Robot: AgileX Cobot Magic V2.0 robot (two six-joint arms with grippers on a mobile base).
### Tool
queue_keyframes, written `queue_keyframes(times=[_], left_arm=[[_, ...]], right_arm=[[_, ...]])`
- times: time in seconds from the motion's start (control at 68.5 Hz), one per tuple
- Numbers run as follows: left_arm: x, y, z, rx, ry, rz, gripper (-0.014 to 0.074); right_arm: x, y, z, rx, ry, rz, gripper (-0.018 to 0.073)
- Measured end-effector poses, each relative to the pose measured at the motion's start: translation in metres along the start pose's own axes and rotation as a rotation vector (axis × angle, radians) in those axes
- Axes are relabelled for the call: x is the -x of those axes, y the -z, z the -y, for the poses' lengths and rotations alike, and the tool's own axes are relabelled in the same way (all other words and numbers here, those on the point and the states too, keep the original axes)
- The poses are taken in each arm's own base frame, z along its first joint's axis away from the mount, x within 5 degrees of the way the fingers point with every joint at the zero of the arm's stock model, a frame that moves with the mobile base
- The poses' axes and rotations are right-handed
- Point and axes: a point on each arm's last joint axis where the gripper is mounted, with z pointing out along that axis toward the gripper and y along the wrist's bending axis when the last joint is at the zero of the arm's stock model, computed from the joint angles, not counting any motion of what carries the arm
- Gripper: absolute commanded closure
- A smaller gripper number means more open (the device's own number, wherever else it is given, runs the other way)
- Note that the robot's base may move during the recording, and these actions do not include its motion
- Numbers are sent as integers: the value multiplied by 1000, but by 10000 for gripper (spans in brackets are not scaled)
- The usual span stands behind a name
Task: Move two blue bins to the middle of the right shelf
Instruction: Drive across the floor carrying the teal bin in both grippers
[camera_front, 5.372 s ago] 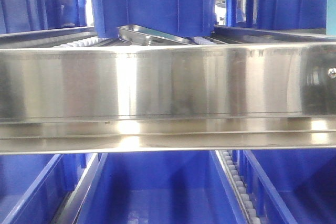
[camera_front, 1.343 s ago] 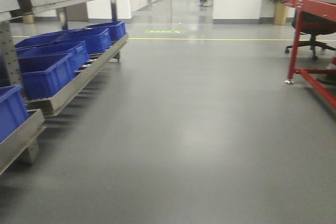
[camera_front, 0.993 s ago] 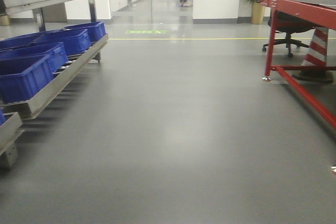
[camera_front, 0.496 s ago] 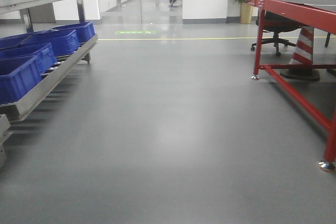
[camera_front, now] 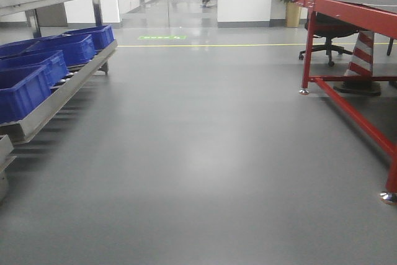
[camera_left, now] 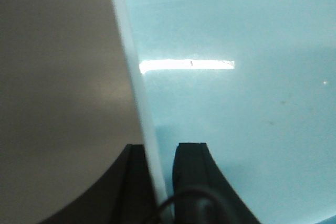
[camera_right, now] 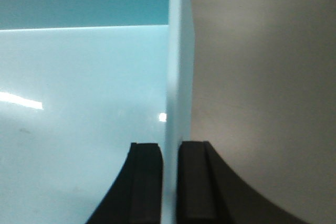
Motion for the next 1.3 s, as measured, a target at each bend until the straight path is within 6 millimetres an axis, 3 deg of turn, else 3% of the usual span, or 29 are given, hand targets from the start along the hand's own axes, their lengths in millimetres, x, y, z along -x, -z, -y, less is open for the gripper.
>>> queue_keyframes(times=[1.299], left_arm=[[0, 0, 0, 0, 0, 0, 707]], right_arm=[[0, 0, 0, 0, 0, 0, 712]])
